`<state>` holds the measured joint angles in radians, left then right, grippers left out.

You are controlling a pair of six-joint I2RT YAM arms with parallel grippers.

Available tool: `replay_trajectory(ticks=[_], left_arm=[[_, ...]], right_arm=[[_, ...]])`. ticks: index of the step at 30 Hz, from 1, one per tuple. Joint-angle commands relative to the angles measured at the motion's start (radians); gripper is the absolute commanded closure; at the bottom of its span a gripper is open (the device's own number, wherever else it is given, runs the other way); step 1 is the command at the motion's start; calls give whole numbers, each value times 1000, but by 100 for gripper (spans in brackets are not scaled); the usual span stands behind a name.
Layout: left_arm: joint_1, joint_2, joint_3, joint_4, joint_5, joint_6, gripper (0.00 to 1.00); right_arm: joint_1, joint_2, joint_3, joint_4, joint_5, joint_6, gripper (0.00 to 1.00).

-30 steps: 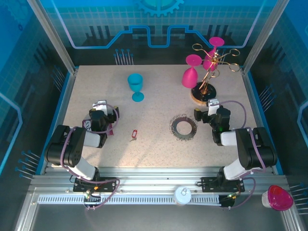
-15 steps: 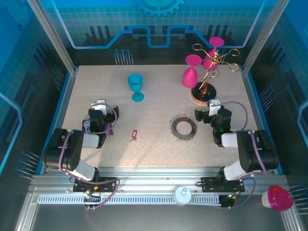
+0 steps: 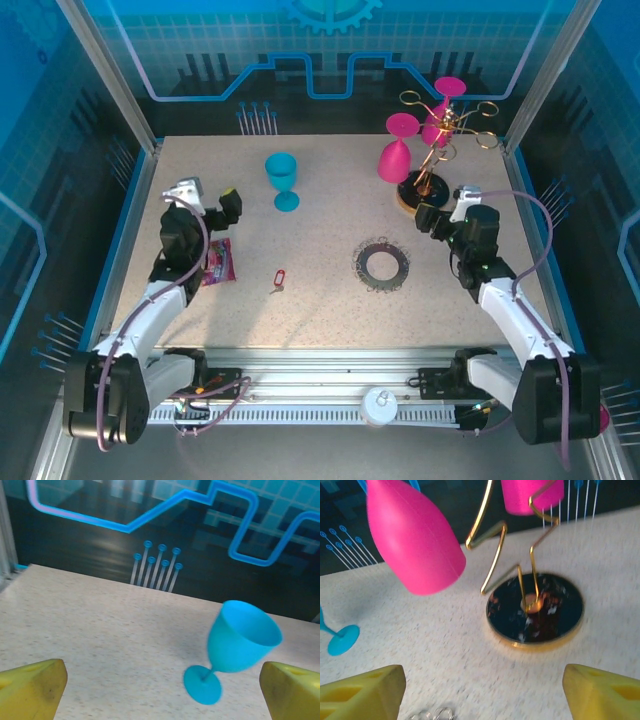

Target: Put the keys on the keyring

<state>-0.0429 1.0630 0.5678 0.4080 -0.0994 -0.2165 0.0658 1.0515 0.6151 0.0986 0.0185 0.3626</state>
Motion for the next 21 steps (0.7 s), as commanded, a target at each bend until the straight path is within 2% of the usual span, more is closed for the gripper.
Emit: replay_trajectory(ticks=[1, 4, 9, 14, 18, 21], left_arm=[[-3, 4, 53, -200, 185, -153, 1], [-54, 15, 66, -238, 226, -207, 1], [-240, 26, 60, -287, 155, -265, 1], [-413, 56, 47, -316, 105, -402, 1], [-512, 100, 32, -308, 63, -497, 1], [-569, 165, 21, -257, 62, -567, 1]], right_arm=[[26, -12, 57, -382, -45, 113, 22], [67, -24, 64, -487, -63, 116, 24], [178, -70, 60, -620, -17, 112, 24], [250, -130, 23, -712, -23, 145, 26], [317, -132, -3, -703, -37, 193, 35], [365, -78, 7, -701, -11, 215, 43]])
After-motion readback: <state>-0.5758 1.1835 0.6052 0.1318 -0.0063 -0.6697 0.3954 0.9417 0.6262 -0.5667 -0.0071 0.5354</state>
